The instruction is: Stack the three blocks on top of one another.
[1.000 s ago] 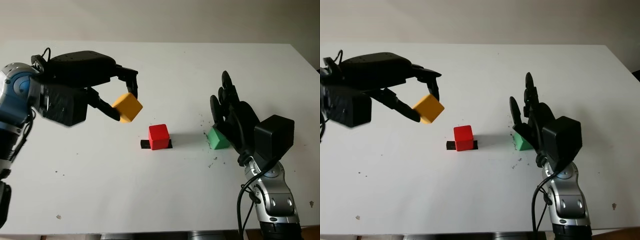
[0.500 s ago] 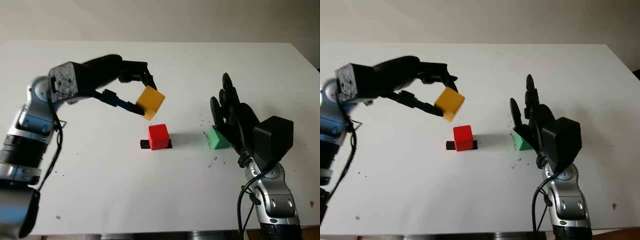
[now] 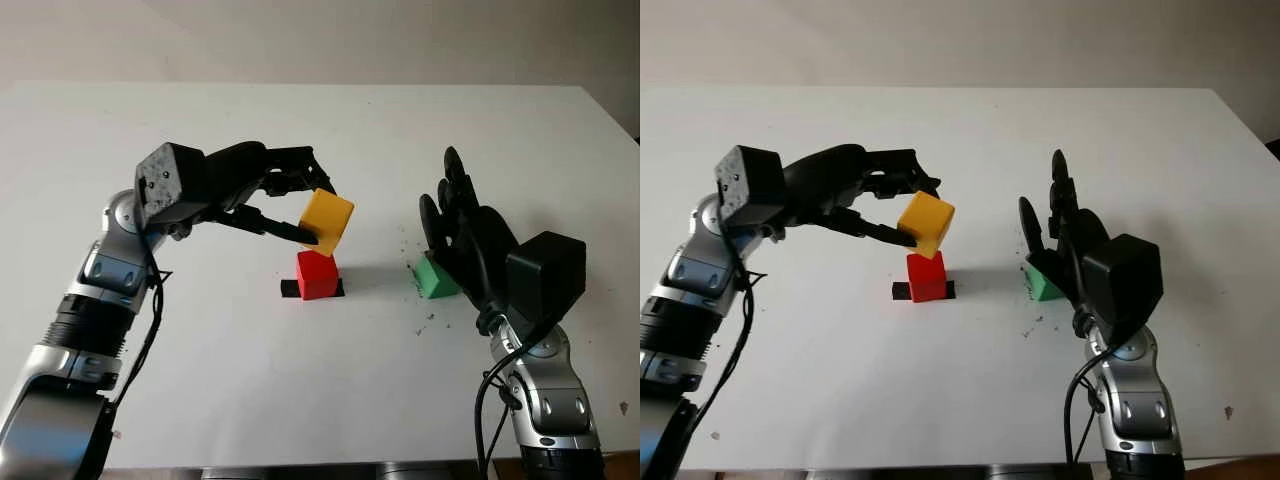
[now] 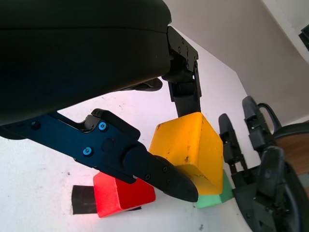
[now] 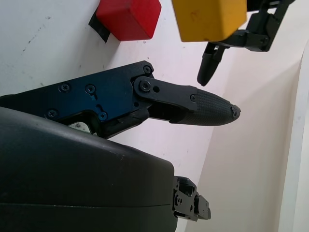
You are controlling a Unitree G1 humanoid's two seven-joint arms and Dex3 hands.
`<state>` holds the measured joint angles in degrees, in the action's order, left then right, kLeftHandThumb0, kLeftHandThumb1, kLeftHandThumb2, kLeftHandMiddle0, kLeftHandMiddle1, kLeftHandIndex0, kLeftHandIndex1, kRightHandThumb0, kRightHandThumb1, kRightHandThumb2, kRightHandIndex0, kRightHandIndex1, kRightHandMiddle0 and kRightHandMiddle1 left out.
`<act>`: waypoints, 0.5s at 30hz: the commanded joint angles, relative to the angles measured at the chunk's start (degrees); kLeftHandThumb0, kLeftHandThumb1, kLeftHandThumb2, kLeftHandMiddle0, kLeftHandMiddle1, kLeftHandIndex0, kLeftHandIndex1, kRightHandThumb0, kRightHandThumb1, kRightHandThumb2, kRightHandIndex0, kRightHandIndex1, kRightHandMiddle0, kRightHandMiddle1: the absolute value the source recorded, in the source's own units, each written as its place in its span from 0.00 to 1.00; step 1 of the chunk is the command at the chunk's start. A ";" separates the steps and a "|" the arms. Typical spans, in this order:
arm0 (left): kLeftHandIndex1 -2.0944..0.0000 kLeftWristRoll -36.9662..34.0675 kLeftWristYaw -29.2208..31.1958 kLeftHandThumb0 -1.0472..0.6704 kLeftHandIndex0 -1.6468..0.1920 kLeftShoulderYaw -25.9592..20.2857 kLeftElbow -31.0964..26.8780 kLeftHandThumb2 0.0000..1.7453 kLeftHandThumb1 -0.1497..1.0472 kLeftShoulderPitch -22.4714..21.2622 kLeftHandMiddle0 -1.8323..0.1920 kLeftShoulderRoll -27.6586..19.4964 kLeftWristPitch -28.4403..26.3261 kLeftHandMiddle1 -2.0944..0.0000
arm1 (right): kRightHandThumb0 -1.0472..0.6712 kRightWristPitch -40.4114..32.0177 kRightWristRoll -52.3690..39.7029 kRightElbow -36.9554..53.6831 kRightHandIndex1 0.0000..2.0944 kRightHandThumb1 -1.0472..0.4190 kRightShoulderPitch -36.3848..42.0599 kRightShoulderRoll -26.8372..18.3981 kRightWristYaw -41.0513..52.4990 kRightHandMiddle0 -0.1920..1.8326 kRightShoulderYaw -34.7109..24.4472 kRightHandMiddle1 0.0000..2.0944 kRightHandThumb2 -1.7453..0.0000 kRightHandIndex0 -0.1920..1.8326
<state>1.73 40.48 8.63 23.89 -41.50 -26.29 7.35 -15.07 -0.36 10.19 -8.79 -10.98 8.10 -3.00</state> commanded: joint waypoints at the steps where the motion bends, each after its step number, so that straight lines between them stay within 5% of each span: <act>1: 0.27 0.76 -0.69 0.32 0.70 0.26 1.40 0.03 0.95 -0.35 0.76 0.86 1.78 0.98 | 0.20 -0.47 0.05 1.52 0.00 0.00 -0.39 -0.33 -0.31 0.00 -0.33 0.00 0.66 0.00; 15: 0.31 4.68 -1.67 0.33 0.66 1.65 4.26 0.03 0.93 -1.33 0.76 2.24 3.06 0.97 | 0.22 -0.23 -0.62 2.10 0.00 0.00 -0.05 -0.52 0.05 0.00 -0.83 0.00 0.66 0.00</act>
<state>6.35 38.95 10.27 27.88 -41.54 -24.18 9.71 -15.24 -0.76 11.34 -8.78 -10.99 8.09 -3.38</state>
